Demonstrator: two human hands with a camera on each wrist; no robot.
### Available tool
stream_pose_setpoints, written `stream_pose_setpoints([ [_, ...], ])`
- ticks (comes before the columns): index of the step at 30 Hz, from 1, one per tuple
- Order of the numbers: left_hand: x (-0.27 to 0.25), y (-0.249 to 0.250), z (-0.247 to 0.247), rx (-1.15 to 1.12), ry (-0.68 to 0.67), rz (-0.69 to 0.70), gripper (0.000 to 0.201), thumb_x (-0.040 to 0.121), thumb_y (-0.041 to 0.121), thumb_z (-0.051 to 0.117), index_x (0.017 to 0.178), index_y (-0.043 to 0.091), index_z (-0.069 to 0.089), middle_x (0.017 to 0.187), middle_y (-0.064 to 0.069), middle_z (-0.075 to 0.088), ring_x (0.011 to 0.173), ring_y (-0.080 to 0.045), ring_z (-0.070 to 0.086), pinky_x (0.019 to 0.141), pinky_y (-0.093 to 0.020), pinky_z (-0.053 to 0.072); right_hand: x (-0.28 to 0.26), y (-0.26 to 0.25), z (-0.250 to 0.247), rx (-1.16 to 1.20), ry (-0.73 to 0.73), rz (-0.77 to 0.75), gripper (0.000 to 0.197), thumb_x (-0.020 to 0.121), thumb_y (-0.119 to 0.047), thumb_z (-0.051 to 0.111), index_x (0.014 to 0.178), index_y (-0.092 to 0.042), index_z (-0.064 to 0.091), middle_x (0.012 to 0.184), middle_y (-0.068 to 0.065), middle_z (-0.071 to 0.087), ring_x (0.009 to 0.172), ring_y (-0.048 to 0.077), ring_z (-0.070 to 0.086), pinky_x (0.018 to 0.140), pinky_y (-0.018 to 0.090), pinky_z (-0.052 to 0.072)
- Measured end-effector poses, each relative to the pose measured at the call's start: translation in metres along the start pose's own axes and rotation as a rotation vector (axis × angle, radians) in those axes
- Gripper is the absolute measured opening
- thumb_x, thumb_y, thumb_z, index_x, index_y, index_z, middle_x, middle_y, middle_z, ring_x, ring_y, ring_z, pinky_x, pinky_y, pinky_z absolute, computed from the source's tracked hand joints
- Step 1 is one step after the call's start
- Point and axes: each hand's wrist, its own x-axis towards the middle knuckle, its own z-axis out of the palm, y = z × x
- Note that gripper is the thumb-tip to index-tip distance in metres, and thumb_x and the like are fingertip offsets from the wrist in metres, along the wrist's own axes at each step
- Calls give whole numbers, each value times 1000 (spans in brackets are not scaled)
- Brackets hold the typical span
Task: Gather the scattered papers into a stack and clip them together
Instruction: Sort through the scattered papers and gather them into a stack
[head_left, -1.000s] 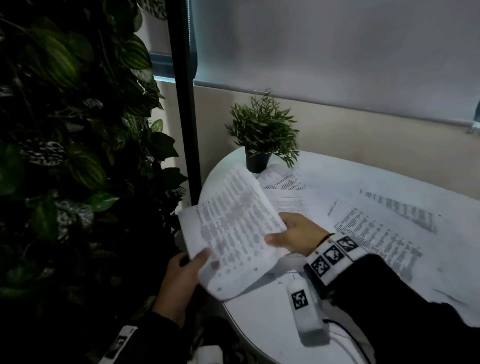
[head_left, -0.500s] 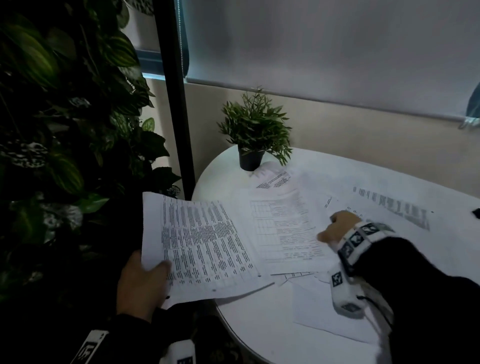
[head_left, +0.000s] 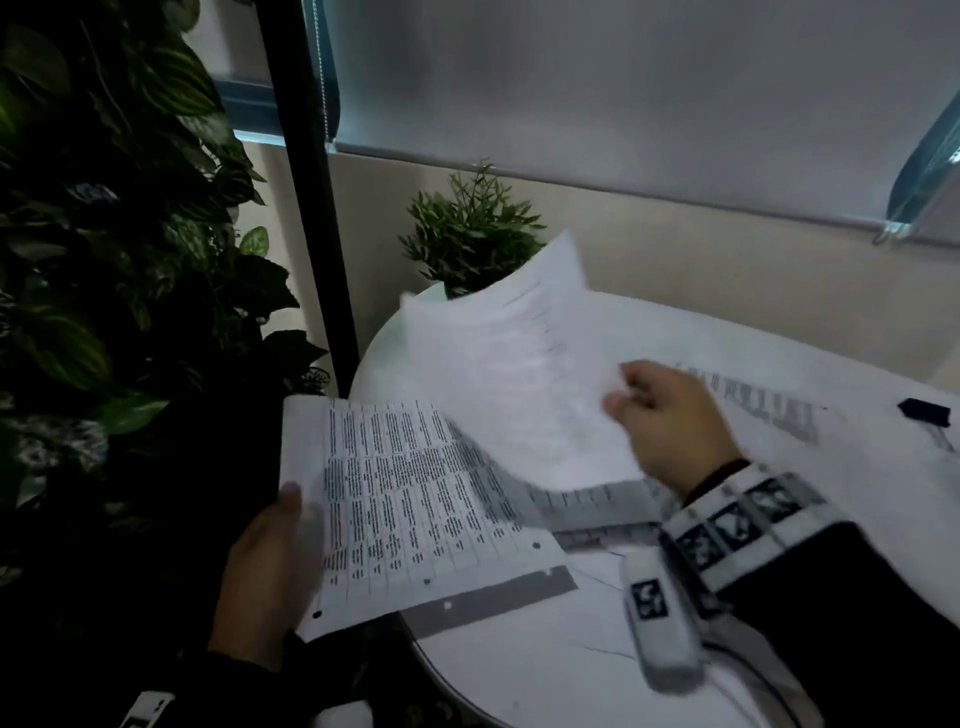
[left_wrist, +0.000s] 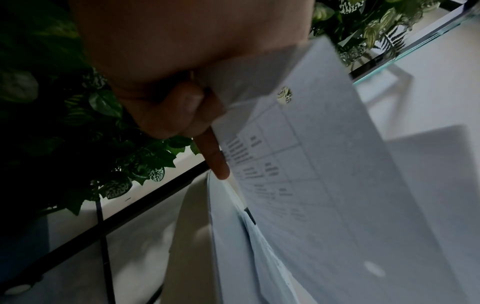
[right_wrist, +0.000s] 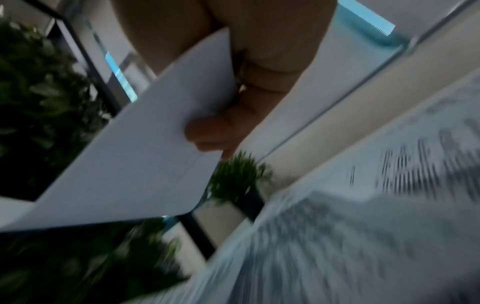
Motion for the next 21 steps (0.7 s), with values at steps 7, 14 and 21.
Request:
stream_pose_setpoints([
  [7, 3, -12, -1, -7, -92, -147, 35, 88, 19, 64, 122, 13, 57, 116, -9, 64, 96, -25, 62, 85, -35, 48, -33, -7, 51, -155, -499, 120, 38, 89, -41, 59, 119, -18, 56, 82, -7, 62, 70, 7, 58, 68, 18, 45],
  [14, 11, -18, -11, 271, 5, -5, 27, 89, 1, 59, 116, 3, 59, 102, -11, 62, 86, -24, 56, 80, -33, 41, 15, 30, 39, -715, -343, 544, 107, 72, -59, 70, 145, -8, 12, 148, 18, 25, 134, 35, 33, 100, 44, 41],
  [21, 11, -15, -13, 201, 28, -31, 27, 89, -5, 50, 112, 7, 56, 86, -3, 59, 74, -15, 53, 60, -24, 39, 21, 25, -5, -196, 103, 428, 50, 88, -23, 63, 131, -3, 47, 135, 17, 52, 119, 29, 52, 95, 32, 42],
])
